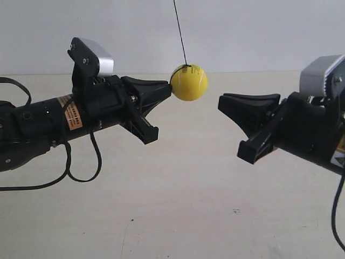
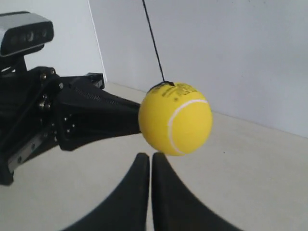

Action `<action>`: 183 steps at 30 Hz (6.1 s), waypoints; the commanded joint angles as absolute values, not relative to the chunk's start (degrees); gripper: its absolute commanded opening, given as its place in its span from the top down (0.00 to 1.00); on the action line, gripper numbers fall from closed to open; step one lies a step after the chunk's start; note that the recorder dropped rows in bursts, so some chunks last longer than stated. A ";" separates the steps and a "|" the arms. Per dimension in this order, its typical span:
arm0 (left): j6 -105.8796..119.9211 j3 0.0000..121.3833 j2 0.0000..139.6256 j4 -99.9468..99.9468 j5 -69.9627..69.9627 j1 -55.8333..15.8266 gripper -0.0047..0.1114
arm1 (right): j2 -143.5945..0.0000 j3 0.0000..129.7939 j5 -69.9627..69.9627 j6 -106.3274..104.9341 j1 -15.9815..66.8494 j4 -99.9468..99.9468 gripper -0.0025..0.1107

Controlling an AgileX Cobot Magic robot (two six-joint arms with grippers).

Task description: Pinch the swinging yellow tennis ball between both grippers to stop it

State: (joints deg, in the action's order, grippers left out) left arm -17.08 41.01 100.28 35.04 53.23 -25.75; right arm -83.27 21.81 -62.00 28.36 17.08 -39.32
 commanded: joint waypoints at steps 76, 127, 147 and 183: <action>-1.31 38.43 88.02 30.51 36.69 -25.75 0.92 | -91.34 32.93 -60.12 21.91 20.01 -50.55 0.98; 0.00 37.90 96.15 29.28 46.74 -25.62 0.92 | -93.22 35.63 -54.20 13.65 20.01 -43.92 0.98; 0.00 37.90 96.62 29.28 47.48 -25.62 0.92 | -93.22 35.63 -54.86 14.62 20.01 -44.71 0.98; -8.15 33.91 98.65 41.35 66.25 -17.22 0.92 | -93.22 35.63 -55.24 19.14 19.91 -49.01 0.98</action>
